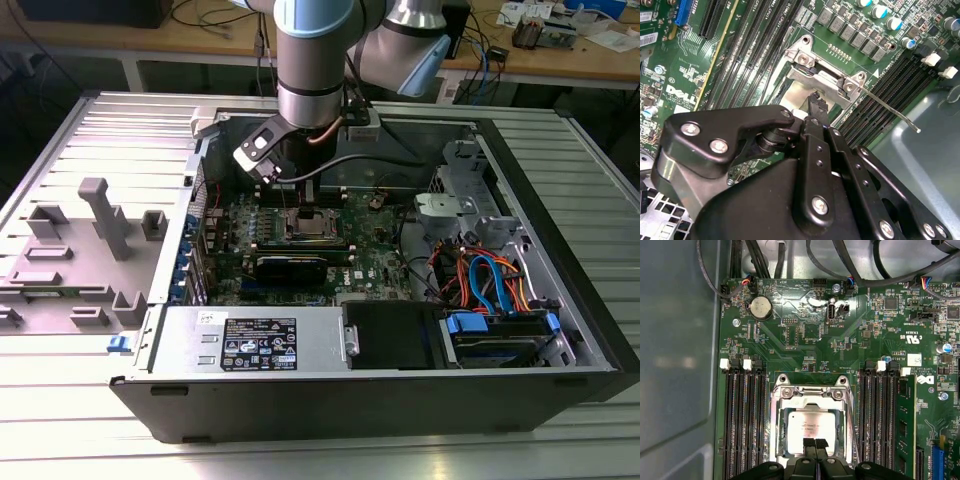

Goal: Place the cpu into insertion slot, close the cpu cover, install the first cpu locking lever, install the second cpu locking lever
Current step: 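Close the cpu cover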

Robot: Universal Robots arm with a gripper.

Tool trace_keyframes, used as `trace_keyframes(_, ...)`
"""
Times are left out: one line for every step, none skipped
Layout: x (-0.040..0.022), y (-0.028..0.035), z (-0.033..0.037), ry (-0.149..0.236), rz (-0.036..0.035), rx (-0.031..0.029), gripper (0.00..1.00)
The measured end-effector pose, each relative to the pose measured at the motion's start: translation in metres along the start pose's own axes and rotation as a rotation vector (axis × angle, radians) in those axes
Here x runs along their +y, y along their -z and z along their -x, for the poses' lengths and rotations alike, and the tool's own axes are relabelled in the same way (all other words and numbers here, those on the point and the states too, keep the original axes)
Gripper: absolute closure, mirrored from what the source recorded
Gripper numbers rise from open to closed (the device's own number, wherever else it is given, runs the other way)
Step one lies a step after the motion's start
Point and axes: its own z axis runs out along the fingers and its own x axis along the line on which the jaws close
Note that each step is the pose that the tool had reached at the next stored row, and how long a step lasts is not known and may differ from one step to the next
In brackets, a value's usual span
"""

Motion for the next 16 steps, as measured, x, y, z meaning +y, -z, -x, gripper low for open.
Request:
trace_keyframes(0.0000,0.0000,0.0000,0.000,0.0000,0.0001,0.89)
trace_keyframes(-0.0001,0.0000,0.0000,0.000,0.0000,0.0001,0.89)
trace_keyframes(-0.0001,0.0000,0.0000,0.000,0.0000,0.0002,0.89)
trace_keyframes(-0.0001,0.0000,0.0000,0.000,0.0000,0.0002,0.89)
trace_keyframes(-0.0003,0.0000,0.0000,0.000,0.0000,0.0003,0.89)
trace_keyframes(-0.0007,0.0000,0.0000,0.000,0.0000,0.0003,0.89)
trace_keyframes(-0.0023,-0.0001,0.0000,0.000,0.0000,0.0003,0.89)
trace_keyframes(-0.0058,-0.0004,-0.0001,0.000,-0.0001,0.0004,0.89)
trace_keyframes(-0.0069,-0.0008,-0.0002,0.000,0.0001,0.0007,0.89)
trace_keyframes(-0.0094,-0.0013,-0.0002,0.000,0.0000,0.0012,0.89)
trace_keyframes(-0.0107,-0.0018,-0.0001,0.000,0.0000,0.0015,0.89)
trace_keyframes(-0.0121,-0.0025,-0.0001,0.001,0.0001,0.0019,0.89)
trace_keyframes(-0.0146,-0.0041,0.0002,0.001,0.0001,0.0025,0.89)
trace_keyframes(-0.0161,-0.0062,0.0005,0.001,0.0000,0.0037,0.89)
trace_keyframes(-0.0164,-0.0097,0.0006,0.001,0.0001,0.0047,0.89)
trace_keyframes(-0.0167,-0.0133,0.0006,0.001,0.0001,0.0054,0.89)
